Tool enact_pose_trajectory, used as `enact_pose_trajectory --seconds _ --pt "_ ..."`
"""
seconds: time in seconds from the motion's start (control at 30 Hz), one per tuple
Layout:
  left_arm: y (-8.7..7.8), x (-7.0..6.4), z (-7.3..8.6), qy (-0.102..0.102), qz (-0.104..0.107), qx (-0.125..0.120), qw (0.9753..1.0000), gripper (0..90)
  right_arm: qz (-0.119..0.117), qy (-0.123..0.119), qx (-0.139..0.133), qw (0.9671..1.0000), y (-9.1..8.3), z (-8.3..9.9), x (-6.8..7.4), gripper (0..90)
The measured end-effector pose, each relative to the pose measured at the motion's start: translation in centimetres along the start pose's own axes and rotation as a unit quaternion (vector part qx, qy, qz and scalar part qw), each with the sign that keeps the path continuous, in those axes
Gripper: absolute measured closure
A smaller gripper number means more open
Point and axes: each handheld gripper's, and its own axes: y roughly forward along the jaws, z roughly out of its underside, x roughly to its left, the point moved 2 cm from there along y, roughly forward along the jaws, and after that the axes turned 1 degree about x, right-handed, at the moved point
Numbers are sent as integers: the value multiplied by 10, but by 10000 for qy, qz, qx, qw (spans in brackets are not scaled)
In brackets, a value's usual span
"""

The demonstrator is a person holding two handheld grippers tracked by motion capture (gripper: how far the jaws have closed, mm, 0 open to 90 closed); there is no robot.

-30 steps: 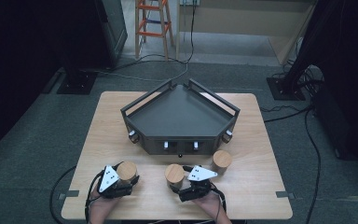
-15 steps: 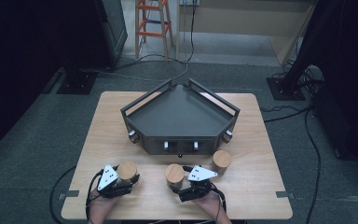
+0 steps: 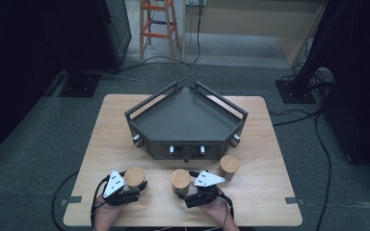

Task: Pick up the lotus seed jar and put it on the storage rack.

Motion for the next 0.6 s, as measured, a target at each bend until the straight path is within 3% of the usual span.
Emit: enact_pose_trajectory --seconds 0.6 --pt "-1 8 -14 -117 94 -11 9999 255 -2 -21 9 10000 0 0 0 95"
